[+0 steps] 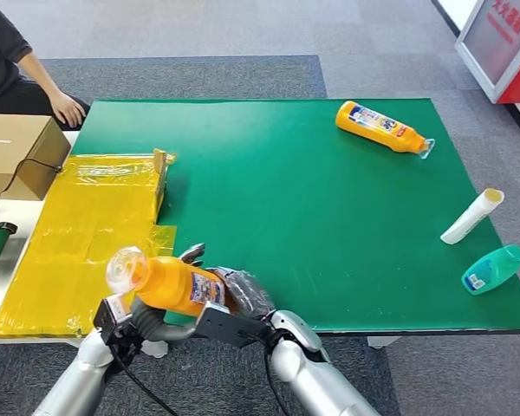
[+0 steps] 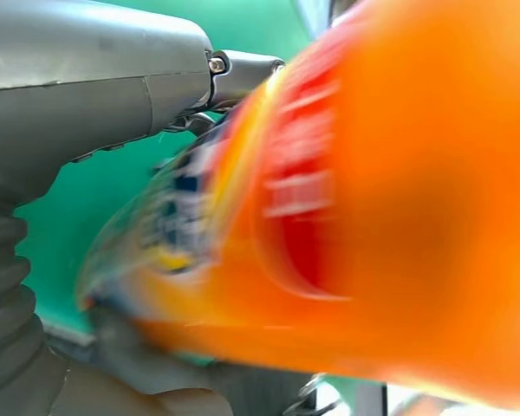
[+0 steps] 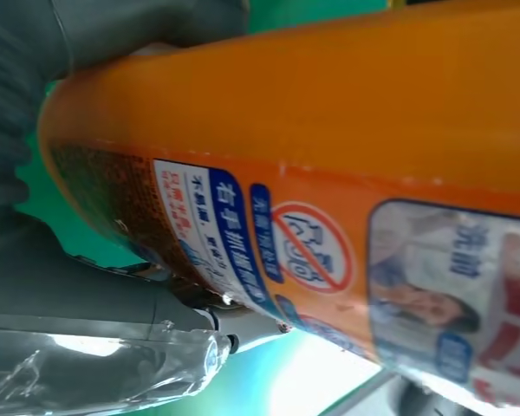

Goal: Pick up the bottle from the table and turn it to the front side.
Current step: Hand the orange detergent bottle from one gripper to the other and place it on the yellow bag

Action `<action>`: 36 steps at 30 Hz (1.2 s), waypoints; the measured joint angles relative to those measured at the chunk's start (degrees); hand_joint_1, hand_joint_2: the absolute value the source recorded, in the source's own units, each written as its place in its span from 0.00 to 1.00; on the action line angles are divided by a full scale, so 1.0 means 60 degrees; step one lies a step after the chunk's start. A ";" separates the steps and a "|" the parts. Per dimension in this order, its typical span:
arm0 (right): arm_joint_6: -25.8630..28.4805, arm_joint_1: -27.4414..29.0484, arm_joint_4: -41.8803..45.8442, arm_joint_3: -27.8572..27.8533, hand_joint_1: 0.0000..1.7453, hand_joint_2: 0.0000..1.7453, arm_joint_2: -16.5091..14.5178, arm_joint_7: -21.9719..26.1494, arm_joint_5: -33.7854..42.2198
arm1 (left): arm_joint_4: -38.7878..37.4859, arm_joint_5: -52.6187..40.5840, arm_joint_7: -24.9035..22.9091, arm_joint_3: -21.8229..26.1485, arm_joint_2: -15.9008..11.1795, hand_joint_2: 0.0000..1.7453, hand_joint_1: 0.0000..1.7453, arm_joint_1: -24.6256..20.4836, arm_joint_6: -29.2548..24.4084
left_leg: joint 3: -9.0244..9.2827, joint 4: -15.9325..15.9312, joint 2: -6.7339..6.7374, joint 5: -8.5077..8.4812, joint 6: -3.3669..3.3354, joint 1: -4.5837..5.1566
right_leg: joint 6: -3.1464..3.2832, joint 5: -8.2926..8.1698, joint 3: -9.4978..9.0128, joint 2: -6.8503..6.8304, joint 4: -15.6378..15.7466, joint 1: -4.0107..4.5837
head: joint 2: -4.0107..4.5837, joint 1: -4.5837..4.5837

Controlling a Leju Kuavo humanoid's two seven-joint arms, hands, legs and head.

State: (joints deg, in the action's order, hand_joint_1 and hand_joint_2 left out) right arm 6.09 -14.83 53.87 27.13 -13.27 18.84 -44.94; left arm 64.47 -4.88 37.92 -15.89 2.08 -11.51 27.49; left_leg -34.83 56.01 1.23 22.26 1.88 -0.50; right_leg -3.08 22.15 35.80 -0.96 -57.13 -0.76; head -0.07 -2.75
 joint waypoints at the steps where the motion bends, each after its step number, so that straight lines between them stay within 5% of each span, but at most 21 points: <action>1: 0.0027 -0.0029 -0.0104 0.0003 1.00 1.00 -0.0004 -0.0018 0.0003 | 0.0174 -0.0051 0.0010 0.0037 0.0067 1.00 0.00 0.0047 -0.0144 | 0.0000 0.0000 0.0000 0.0000 0.0000 0.0000 | 0.0000 0.0000 0.0000 0.0000 0.0000 0.0000 | 0.0000 -0.0001; 12: 0.0095 -0.0270 -0.0581 0.0009 1.00 1.00 -0.0077 -0.0071 0.0023 | 0.1467 -0.0262 0.0011 0.0742 0.0595 1.00 0.00 0.0515 -0.0548 | 0.0002 0.0000 0.0005 -0.0001 0.0004 -0.0001 | 0.0002 -0.0001 0.0009 0.0008 0.0000 0.0002 | 0.0000 0.0001; 16: 0.0095 -0.0273 -0.0647 0.0004 0.96 1.00 -0.0086 -0.0070 0.0005 | 0.1569 -0.0610 -0.0026 0.0899 0.0717 1.00 1.00 0.0591 -0.0704 | 0.0001 0.0000 0.0005 -0.0002 0.0004 0.0000 | 0.0001 -0.0001 0.0008 0.0008 0.0001 0.0001 | 0.0000 -0.0001; 20: 0.0097 -0.0212 -0.0672 -0.0011 0.06 1.00 -0.0089 0.0007 -0.0006 | 0.1525 -0.0802 -0.0106 0.0959 0.0770 1.00 1.00 0.0648 -0.0660 | 0.0001 0.0000 0.0005 -0.0001 0.0003 0.0001 | 0.0001 -0.0001 0.0008 0.0008 0.0001 -0.0001 | 0.0000 0.0000; 21: 0.0104 -0.0190 -0.0673 -0.0027 0.00 1.00 -0.0090 0.0017 -0.0005 | 0.1495 -0.0861 -0.0122 0.0958 0.0777 1.00 1.00 0.0655 -0.0674 | 0.0001 0.0000 0.0005 -0.0001 0.0003 0.0001 | 0.0001 -0.0001 0.0008 0.0008 0.0001 -0.0001 | 0.0000 0.0000; 24: 0.0132 -0.0086 -0.0672 -0.0147 0.00 1.00 -0.0088 0.0006 0.0023 | 0.1412 -0.1382 -0.0255 0.0914 0.0787 1.00 1.00 0.0656 -0.1106 | 0.0000 0.0000 0.0005 0.0000 0.0003 0.0001 | 0.0001 -0.0001 0.0008 0.0008 0.0001 -0.0001 | 0.0000 0.0001; 30: 0.0042 0.0488 -0.0084 -0.0818 0.00 1.00 -0.0020 -0.0095 0.0158 | 0.1899 -0.4126 -0.1184 0.0841 0.0692 1.00 1.00 0.0659 -0.3500 | -0.0003 0.0000 0.0004 0.0000 0.0003 0.0000 | 0.0001 -0.0001 0.0007 0.0007 0.0001 0.0001 | 0.0000 0.0001; 36: -0.0444 0.1130 0.1056 -0.1548 0.00 1.00 0.0125 -0.0504 -0.0270 | 0.3561 -0.9894 -0.3255 0.0936 0.0286 1.00 1.00 0.0604 -0.6704 | -0.0003 0.0000 0.0004 0.0000 0.0003 0.0000 | 0.0001 -0.0001 0.0006 0.0007 0.0001 0.0001 | 0.0000 0.0001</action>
State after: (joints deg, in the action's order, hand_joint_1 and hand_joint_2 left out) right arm 3.43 -8.05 60.20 17.84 -12.52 15.81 -46.56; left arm 85.83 -64.24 18.39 -10.27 3.80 -7.88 -12.74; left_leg -34.85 56.01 1.25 22.26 1.90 -0.50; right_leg -3.07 22.15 35.84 -0.91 -57.13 -0.75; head -0.07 -2.75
